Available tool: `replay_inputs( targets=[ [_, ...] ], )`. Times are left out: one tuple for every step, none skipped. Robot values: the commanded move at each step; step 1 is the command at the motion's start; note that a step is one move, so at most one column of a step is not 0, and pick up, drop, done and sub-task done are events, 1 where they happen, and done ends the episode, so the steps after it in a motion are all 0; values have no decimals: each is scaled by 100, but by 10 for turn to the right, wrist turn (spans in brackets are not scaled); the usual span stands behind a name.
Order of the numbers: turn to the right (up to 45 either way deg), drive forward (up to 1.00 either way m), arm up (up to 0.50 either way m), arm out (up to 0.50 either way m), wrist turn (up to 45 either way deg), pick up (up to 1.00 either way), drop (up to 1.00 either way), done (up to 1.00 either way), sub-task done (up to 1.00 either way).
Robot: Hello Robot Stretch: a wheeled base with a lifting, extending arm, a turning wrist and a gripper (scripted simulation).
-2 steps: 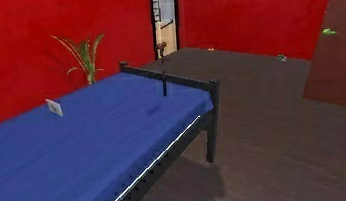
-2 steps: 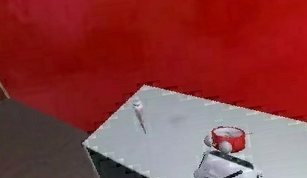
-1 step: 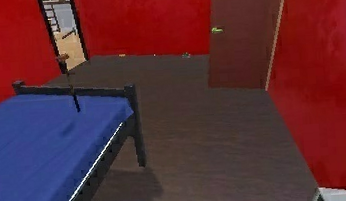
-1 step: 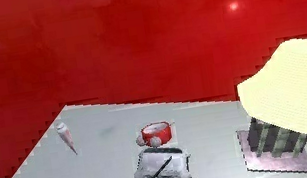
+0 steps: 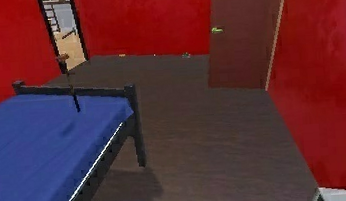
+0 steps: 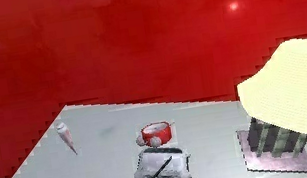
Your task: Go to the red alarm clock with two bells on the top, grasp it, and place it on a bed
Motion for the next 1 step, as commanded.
replay_inputs(
  targets=[
    [0,0,38,0,0,0,0,0,0]
  ],
)
